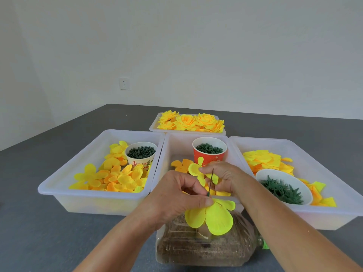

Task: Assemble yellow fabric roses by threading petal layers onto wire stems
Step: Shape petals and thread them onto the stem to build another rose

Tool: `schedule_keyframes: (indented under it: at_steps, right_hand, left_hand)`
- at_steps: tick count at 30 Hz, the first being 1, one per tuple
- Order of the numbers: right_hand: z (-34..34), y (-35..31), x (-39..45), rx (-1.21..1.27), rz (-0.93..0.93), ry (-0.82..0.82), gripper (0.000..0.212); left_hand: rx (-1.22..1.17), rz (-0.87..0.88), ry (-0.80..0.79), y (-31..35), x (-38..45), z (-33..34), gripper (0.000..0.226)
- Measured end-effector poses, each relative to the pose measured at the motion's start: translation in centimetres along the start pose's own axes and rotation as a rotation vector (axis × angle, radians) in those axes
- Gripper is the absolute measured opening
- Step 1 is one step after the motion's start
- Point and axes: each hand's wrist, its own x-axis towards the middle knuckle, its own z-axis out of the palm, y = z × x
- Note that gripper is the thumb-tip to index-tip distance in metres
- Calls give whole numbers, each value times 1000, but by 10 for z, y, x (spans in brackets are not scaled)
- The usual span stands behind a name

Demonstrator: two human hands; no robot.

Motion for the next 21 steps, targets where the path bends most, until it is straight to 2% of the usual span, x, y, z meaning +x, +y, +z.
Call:
schedule_keyframes:
  at_steps: [2,5,8,12,18,21]
  right_hand:
    - [2,0,-2,-14,-29,27,21]
    - [5,0,-1,-26,-74,109,30]
    - [4,-2,0,62,-77,132,22]
    - [-3,-6,-9,372,10,23,13]
    - [-11,-10,-30,533,-30,-196,54]
    - [-17,-12,-47,560,-103,-284,51]
  left_hand:
    - [-6,-5,1,0,0,0,7]
    - [-5,-3,-4,0,0,0,9]
    - [-4,1,-10,0,1,-1,12]
    - [-9,11,-23,0,1,-1,11]
    - [-10,18,-28,0,1,-1,14]
    - [-14,14,-28,0,3,-2,14]
